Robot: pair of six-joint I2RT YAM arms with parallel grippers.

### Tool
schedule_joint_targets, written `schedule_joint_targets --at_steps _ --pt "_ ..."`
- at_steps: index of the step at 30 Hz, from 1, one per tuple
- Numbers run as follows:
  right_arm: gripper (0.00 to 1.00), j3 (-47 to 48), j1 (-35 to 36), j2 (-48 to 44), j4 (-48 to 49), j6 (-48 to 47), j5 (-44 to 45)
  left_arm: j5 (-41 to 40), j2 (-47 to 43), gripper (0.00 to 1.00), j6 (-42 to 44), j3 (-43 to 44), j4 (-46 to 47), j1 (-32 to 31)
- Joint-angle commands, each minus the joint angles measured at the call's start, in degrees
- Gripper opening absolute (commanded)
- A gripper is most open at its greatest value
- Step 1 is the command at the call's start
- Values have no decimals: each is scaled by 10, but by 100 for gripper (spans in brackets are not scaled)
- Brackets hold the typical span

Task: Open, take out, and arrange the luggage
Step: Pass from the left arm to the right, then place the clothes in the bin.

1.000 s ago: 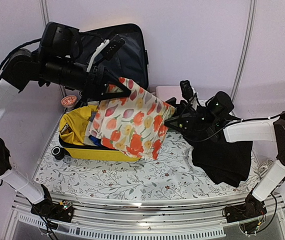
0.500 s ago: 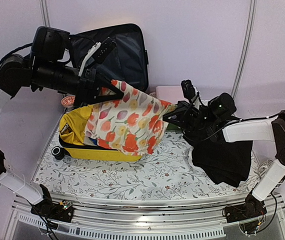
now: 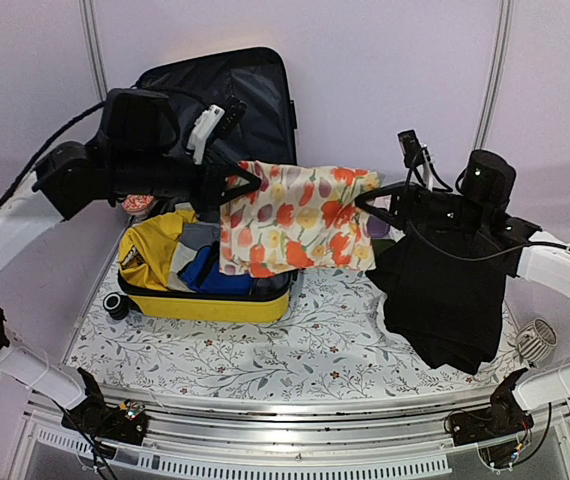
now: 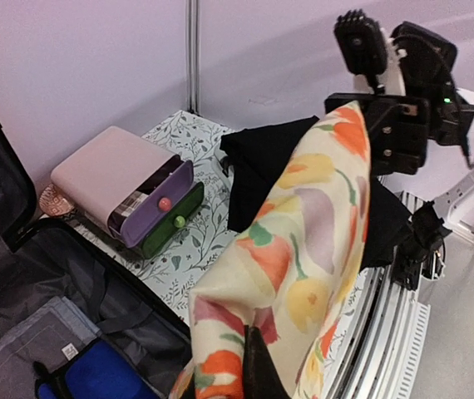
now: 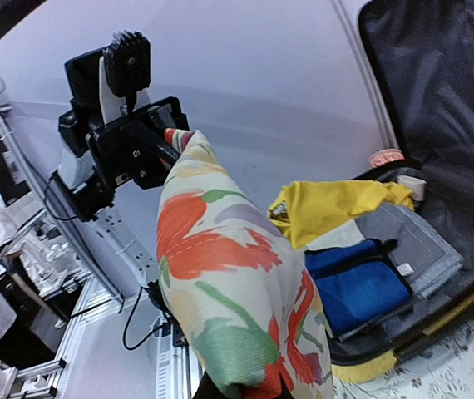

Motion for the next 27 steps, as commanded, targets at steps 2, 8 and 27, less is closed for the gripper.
schedule_joint_targets --at_steps 2,8,27 --pt "1 79 -4 -79 -316 -50 143 23 27 0 -36 -51 198 15" --pt "1 156 -4 -109 -550 -33 293 145 134 0 -85 -33 334 20" --pt "1 233 -87 -232 -927 97 539 353 460 0 -217 231 478 -63"
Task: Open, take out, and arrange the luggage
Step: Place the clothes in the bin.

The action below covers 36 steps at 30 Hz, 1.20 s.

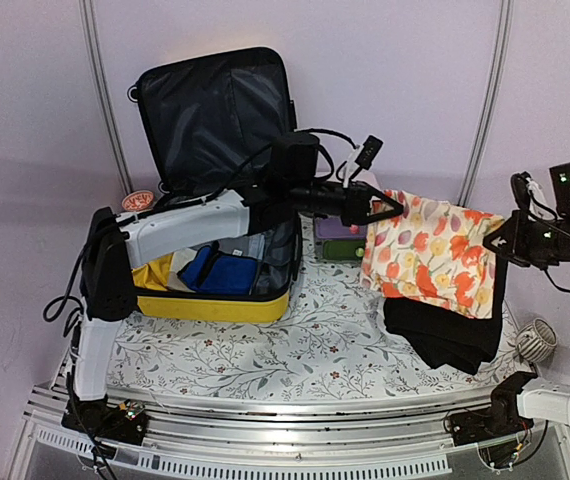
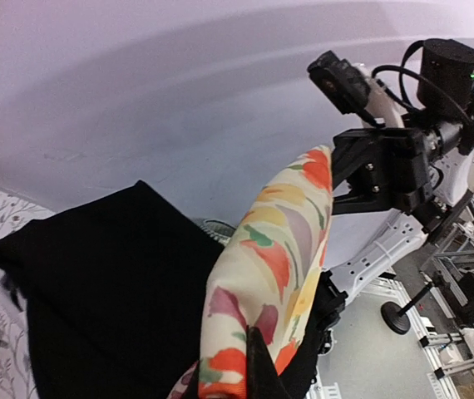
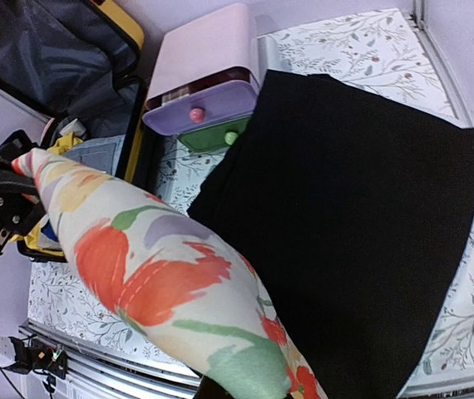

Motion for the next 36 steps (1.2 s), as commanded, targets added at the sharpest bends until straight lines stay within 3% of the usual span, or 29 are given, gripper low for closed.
schedule_joint_targets --at_steps 1,5,11,15,19,21,25,26,28,30,36 --pt "1 29 -2 -18 -91 43 67 34 -2 0 -32 28 55 -33" --pt "1 -12 -2 -10 -99 58 122 9 29 0 -47 46 54 -35" --pt "1 -88 -6 -13 0 78 241 1 128 0 -100 107 96 -34" --pt "1 -94 -44 17 41 51 298 -8 195 0 -128 160 127 -31" --pt "1 -115 -126 36 123 -17 241 -46 246 0 -147 202 148 -21" --pt "2 -136 -156 43 151 -35 190 -66 262 8 -158 214 146 -11" --pt "17 -162 -168 45 180 -46 184 -67 269 43 -169 212 159 -1" --pt "34 -164 -169 46 185 -49 186 -72 265 51 -163 211 152 -2" --pt "77 -164 -170 50 191 -55 194 -89 250 77 -146 206 132 -2" --pt "98 -158 -170 55 194 -58 203 -108 223 96 -120 190 111 -2" --pt "99 -97 -170 75 178 -84 264 -229 66 98 -13 75 20 3"
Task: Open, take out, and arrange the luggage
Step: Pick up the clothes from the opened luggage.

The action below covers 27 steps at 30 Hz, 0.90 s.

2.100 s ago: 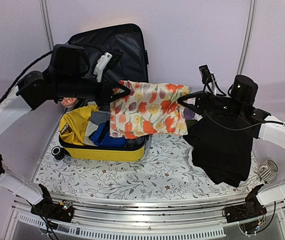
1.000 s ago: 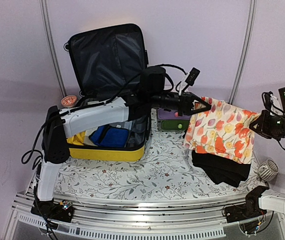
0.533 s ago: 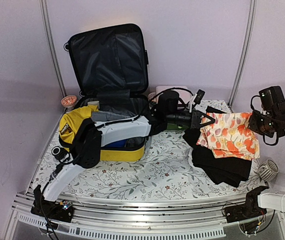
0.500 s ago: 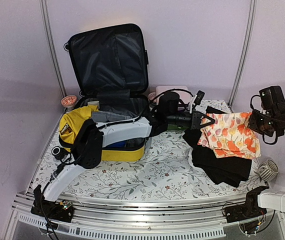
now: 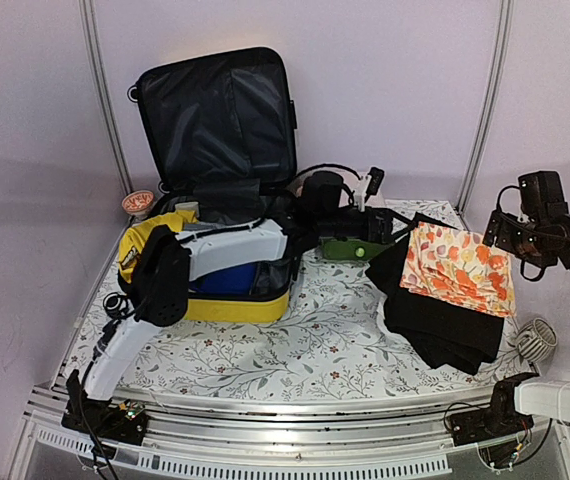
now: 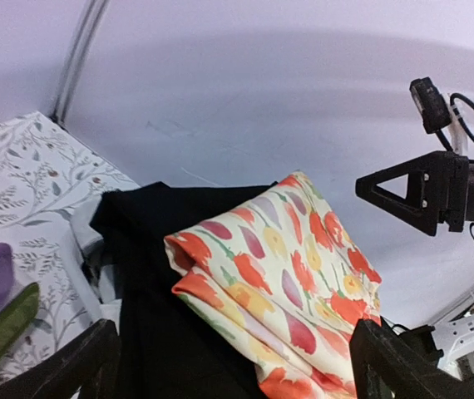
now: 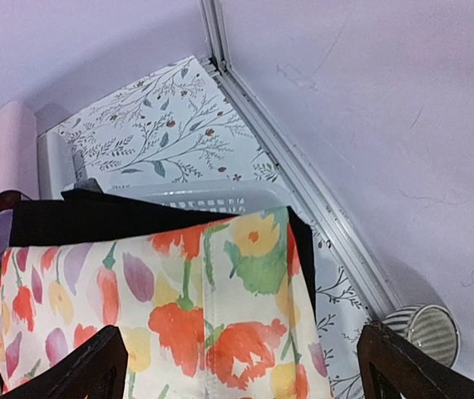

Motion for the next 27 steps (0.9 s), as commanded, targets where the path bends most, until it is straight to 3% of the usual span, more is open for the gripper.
schedule_joint_targets --at_steps 1,7,12,20,27 --pt "99 64 -2 16 8 -33 31 -103 -167 98 101 -82 -60 4" --pt "99 135 13 65 19 -89 -172 -267 -361 98 194 -218 -200 14" --pt "99 135 70 97 66 -96 -233 -387 -495 98 151 -323 -382 70" --pt "99 133 104 155 146 -94 -295 -396 -715 98 40 -528 -496 247" --pt "99 139 122 192 167 -96 -308 -352 -759 98 17 -599 -554 398"
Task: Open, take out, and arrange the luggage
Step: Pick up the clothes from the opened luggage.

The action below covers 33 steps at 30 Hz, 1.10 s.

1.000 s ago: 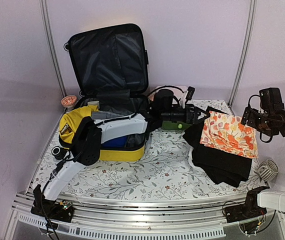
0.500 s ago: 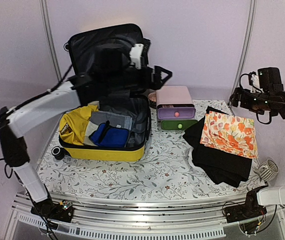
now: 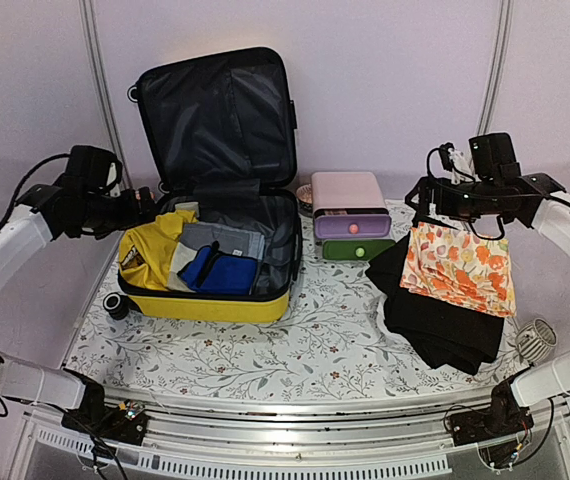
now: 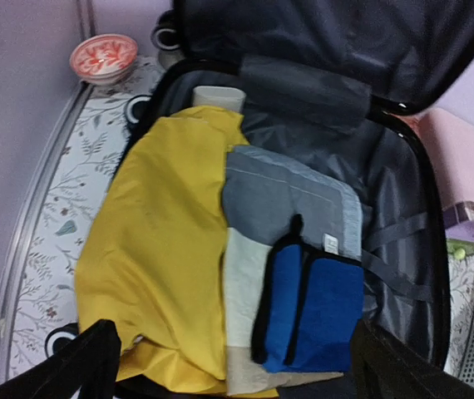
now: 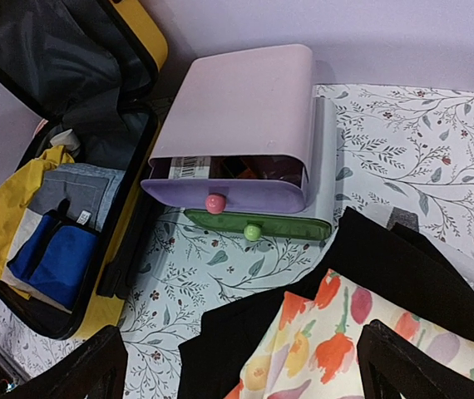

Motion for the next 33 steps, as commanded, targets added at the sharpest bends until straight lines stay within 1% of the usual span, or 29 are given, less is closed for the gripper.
schedule_joint_targets --at_steps 1,5,8,10,14,15,16,20,21,22,24,25,28,31,33 --pt "99 9 10 11 33 -4 -21 29 -10 98 -27 -34 -50 71" --pt "99 3 11 10 41 -1 -27 6 -5 98 -35 -66 -49 117" --pt "99 0 10 7 41 -1 -28 24 -7 98 -27 -91 -21 138" --pt "99 -2 10 6 41 -2 -27 47 -1 98 -19 -101 -5 142" --pt "99 -3 11 4 41 -2 -29 49 30 98 -8 -109 1 142" --pt "99 -4 10 4 42 -2 -29 57 38 94 -3 -112 3 142" --pt "99 -6 10 4 44 -1 -30 67 44 86 2 -113 5 142" --pt "99 -9 11 8 47 1 -38 96 42 43 10 -123 27 143" --pt "99 -11 12 10 50 3 -43 97 38 36 12 -124 35 143" --pt "99 -12 12 12 52 3 -49 99 33 32 14 -126 44 143" --pt "99 -12 14 16 57 5 -58 113 33 28 21 -129 65 146" --pt "99 -12 17 16 59 5 -60 118 38 24 25 -127 70 149" --pt "99 -9 22 18 67 7 -74 117 54 1 40 -110 67 161" --pt "99 -8 32 22 79 9 -96 77 42 0 49 -83 46 165" --pt "99 -7 50 30 93 6 -121 68 12 0 50 -72 47 166"
